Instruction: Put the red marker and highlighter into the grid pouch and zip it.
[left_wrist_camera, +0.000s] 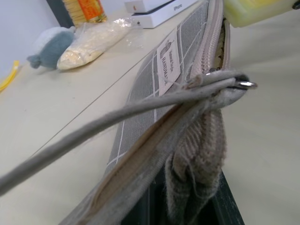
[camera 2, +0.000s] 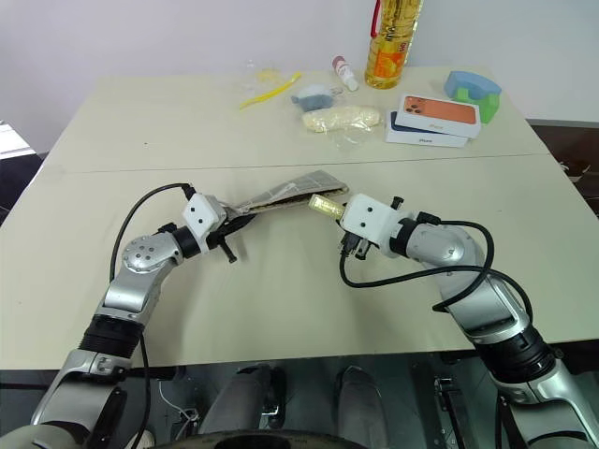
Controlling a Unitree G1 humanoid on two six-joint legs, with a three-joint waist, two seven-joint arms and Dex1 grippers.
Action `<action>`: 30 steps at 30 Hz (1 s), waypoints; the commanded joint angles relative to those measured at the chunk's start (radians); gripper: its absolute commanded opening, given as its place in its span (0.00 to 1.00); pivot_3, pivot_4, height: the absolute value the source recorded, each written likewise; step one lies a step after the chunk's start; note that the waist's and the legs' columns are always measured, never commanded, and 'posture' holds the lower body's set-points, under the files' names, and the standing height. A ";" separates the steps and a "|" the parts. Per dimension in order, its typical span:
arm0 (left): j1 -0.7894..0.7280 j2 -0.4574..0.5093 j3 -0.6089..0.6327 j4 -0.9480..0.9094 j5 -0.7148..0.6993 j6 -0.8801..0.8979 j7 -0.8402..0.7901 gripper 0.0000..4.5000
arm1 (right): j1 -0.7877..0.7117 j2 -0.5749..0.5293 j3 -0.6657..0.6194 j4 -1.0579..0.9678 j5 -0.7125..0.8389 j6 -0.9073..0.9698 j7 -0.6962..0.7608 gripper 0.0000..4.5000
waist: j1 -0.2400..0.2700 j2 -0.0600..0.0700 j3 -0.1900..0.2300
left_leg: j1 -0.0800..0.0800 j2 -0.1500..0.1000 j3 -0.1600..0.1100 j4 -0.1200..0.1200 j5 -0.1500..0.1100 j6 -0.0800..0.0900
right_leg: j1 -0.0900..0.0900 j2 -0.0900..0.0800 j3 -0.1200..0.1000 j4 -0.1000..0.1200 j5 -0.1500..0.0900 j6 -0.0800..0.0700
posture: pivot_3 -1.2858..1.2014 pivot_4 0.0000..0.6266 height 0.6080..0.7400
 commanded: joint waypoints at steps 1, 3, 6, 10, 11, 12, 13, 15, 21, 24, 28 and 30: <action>0.007 0.011 0.007 -0.024 -0.002 -0.028 -0.007 0.00 | -0.018 0.004 -0.052 -0.028 0.008 0.011 0.000 0.18 | 0.000 0.000 0.000 | 0.000 0.000 0.000 0.000 0.000 0.000 | 0.000 0.000 0.000 0.000 0.000 0.000 | 0.52 0.24 1.00; 0.010 0.015 0.004 -0.025 0.002 -0.034 -0.011 0.00 | -0.019 0.016 -0.066 -0.032 0.026 0.034 -0.002 0.18 | 0.000 0.000 0.000 | 0.000 0.000 0.000 0.000 0.000 0.000 | 0.000 0.000 0.000 0.000 0.000 0.000 | 0.52 0.24 1.00; 0.012 0.018 0.001 -0.024 0.004 -0.039 -0.012 0.00 | -0.021 0.016 -0.070 -0.037 0.027 0.044 0.005 0.18 | 0.000 0.000 0.000 | 0.000 0.000 0.000 0.000 0.000 0.000 | 0.000 0.000 0.000 0.000 0.000 0.000 | 0.52 0.24 1.00; 0.015 0.020 -0.001 -0.026 0.006 -0.042 -0.013 0.00 | -0.018 0.007 -0.078 -0.040 0.030 0.061 0.014 0.18 | 0.000 0.000 0.000 | 0.000 0.000 0.000 0.000 0.000 0.000 | 0.000 0.000 0.000 0.000 0.000 0.000 | 0.52 0.24 1.00; 0.015 0.020 -0.001 -0.027 0.006 -0.041 -0.014 0.00 | -0.018 0.001 -0.077 -0.039 0.026 0.063 0.016 0.18 | 0.000 0.000 0.000 | 0.000 0.000 0.000 0.000 0.000 0.000 | 0.000 0.000 0.000 0.000 0.000 0.000 | 0.52 0.24 1.00; 0.015 0.020 -0.001 -0.029 0.004 -0.041 -0.016 0.00 | -0.018 -0.004 -0.075 -0.036 0.022 0.065 0.018 0.18 | 0.000 0.000 0.000 | 0.000 0.000 0.000 0.000 0.000 0.000 | 0.000 0.000 0.000 0.000 0.000 0.000 | 0.52 0.24 1.00; 0.015 0.020 -0.002 -0.030 0.003 -0.045 -0.019 0.00 | -0.019 -0.010 -0.070 -0.034 0.013 0.066 0.020 0.18 | 0.000 0.000 0.000 | 0.000 0.000 0.000 0.000 0.000 0.000 | 0.000 0.000 0.000 0.000 0.000 0.000 | 0.52 0.24 1.00; 0.013 0.025 -0.008 -0.033 0.009 -0.059 -0.028 0.00 | -0.026 -0.028 -0.048 -0.028 -0.017 0.059 0.025 0.18 | 0.000 0.000 0.000 | 0.000 0.000 0.000 0.000 0.000 0.000 | 0.000 0.000 0.000 0.000 0.000 0.000 | 0.52 0.24 1.00; 0.013 0.051 -0.041 -0.065 0.025 -0.095 -0.078 0.00 | -0.072 -0.068 0.050 -0.043 -0.128 -0.011 0.063 0.18 | -0.001 0.000 0.000 | 0.000 0.000 0.000 0.000 0.000 0.000 | 0.000 0.000 0.000 0.000 0.000 0.000 | 0.52 0.24 1.00; 0.014 0.063 -0.057 -0.089 0.024 -0.095 -0.110 0.00 | -0.101 -0.078 0.099 -0.063 -0.173 -0.046 0.103 0.18 | -0.001 0.000 0.000 | 0.000 0.000 0.000 0.000 0.000 0.000 | 0.000 0.000 0.000 0.000 0.000 0.000 | 0.52 0.24 1.00; 0.007 0.066 -0.073 -0.113 0.013 -0.080 -0.145 0.00 | -0.146 -0.044 0.174 -0.077 -0.219 -0.093 0.142 0.18 | 0.000 0.000 0.000 | 0.000 0.000 0.000 0.000 0.000 0.000 | 0.000 0.000 0.000 0.000 0.000 0.000 | 0.52 0.24 1.00; 0.005 0.062 -0.074 -0.120 0.013 -0.073 -0.153 0.00 | -0.155 -0.027 0.189 -0.076 -0.232 -0.106 0.150 0.18 | 0.000 0.000 0.000 | 0.000 0.000 0.000 0.000 0.000 0.000 | 0.000 0.000 0.000 0.000 0.000 0.000 | 0.52 0.24 1.00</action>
